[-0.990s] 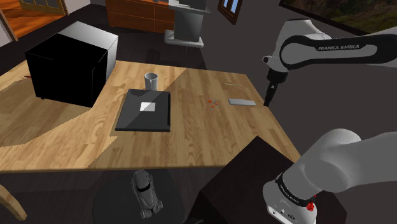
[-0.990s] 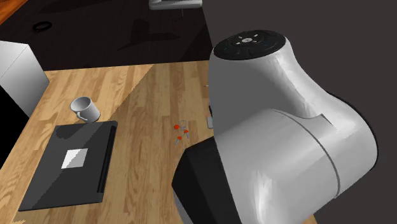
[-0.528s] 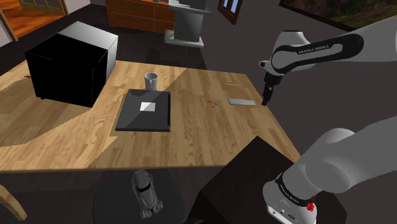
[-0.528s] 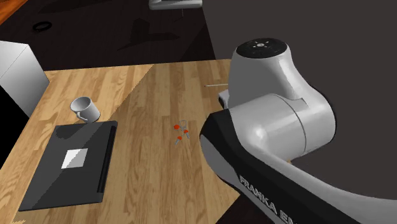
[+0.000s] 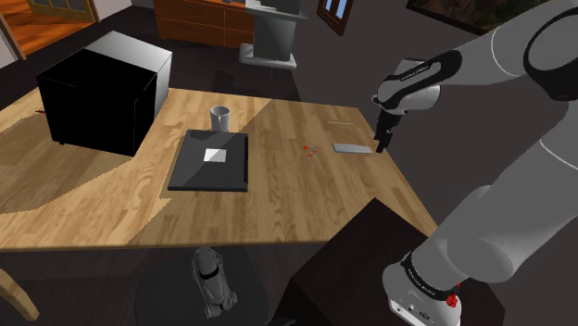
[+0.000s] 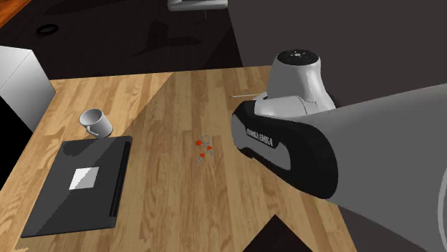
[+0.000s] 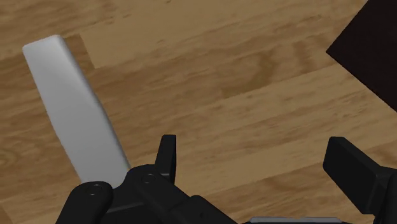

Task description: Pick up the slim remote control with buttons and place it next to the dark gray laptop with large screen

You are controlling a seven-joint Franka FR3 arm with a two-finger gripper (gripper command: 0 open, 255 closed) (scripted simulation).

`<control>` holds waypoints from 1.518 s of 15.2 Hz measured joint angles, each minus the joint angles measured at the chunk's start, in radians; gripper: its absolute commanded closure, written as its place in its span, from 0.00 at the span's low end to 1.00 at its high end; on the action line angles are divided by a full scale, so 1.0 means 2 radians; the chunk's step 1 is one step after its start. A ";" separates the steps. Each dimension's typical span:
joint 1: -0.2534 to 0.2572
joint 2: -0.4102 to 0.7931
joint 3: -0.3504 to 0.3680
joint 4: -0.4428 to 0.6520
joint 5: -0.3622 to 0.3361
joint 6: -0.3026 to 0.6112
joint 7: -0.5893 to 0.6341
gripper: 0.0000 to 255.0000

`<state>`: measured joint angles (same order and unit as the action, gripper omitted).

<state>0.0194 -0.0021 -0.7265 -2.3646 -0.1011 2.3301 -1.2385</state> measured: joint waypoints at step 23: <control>-0.183 0.384 0.149 0.320 0.273 0.026 -0.346 0.00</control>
<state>-0.3469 0.7657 -0.4294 -1.7244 0.4442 2.3828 -1.9315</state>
